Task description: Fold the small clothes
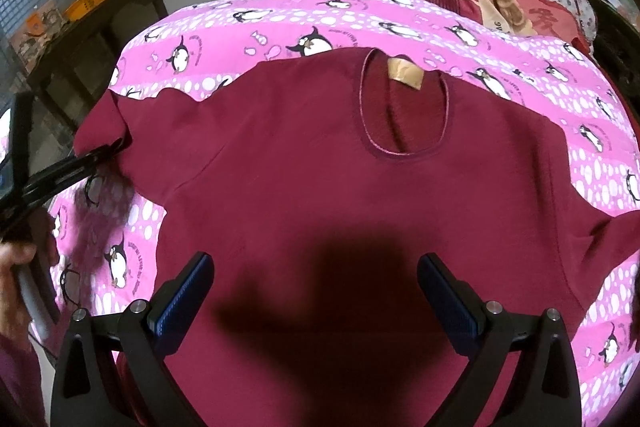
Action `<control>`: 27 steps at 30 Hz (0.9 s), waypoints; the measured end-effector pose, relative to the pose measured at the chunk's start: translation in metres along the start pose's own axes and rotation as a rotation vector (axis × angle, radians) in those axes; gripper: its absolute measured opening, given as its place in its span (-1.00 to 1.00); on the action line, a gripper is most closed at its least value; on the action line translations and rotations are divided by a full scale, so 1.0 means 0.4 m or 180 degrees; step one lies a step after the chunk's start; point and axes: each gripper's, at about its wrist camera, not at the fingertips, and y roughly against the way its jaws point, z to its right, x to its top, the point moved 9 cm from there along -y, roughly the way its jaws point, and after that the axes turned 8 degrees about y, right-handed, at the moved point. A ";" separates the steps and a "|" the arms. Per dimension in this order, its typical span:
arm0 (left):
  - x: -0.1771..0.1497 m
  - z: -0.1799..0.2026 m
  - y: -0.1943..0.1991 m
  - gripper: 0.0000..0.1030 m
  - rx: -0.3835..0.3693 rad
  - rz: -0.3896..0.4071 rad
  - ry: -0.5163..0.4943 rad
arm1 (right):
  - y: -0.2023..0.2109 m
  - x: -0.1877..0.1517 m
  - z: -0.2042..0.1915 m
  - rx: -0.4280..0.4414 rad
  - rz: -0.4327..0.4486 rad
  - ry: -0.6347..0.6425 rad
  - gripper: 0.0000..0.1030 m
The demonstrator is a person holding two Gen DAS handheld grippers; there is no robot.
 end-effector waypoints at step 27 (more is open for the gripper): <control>0.038 0.021 0.041 -0.79 -0.0135 -0.0068 -0.0088 | -0.008 -0.013 -0.001 0.0109 -0.0052 -0.0035 1.00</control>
